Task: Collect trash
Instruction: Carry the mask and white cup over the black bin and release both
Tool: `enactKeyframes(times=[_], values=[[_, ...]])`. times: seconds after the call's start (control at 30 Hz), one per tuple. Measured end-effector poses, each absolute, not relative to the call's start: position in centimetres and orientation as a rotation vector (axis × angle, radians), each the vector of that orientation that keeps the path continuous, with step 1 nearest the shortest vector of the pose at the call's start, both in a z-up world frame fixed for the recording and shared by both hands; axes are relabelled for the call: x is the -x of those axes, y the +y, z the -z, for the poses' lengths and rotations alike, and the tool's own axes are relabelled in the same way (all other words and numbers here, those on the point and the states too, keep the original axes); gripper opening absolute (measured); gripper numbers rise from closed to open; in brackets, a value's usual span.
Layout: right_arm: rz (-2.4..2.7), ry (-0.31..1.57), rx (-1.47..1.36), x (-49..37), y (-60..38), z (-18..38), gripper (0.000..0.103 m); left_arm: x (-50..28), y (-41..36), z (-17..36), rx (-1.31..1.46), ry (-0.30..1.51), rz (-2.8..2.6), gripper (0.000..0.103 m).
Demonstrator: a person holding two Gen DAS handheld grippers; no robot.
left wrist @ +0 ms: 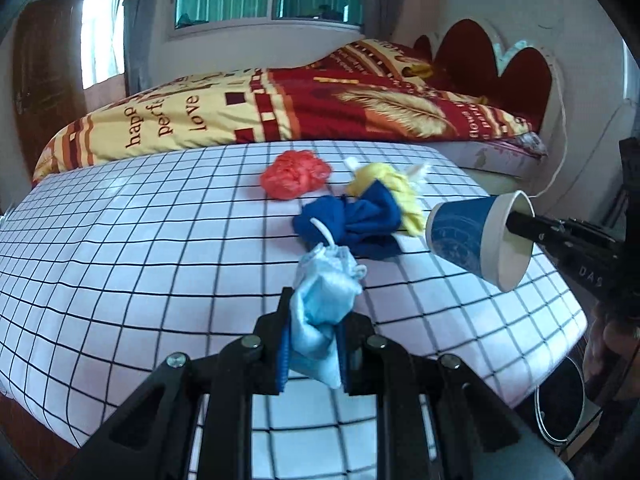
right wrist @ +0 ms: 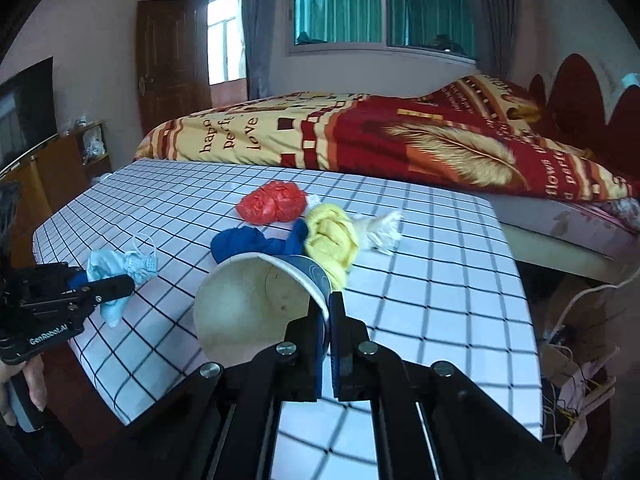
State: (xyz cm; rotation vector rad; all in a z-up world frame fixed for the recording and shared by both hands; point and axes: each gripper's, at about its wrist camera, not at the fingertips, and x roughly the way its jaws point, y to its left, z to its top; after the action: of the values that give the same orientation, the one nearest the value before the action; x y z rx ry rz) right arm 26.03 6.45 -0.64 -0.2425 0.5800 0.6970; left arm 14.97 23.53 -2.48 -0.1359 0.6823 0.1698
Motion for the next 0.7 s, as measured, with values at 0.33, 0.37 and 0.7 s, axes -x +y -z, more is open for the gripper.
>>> enactKeyframes(times=[0.33, 0.37, 0.7], values=[[-0.599, 0.543, 0.189, -22.7, -1.0, -0.5, 0.003, -13.5, 17.4, 0.9, 0.084, 0.646, -0.074, 0.020], [-0.591, 0.540, 0.186, -22.4, -1.7, -0.6, 0.003, -13.3, 16.8, 0.8, 0.078, 0.643, -0.066, 0.020], [-0.478, 0.498, 0.156, -19.3, -9.9, -2.1, 0.003, -13.4, 9.6, -0.3, 0.006, 0.621, 0.052, 0.020]])
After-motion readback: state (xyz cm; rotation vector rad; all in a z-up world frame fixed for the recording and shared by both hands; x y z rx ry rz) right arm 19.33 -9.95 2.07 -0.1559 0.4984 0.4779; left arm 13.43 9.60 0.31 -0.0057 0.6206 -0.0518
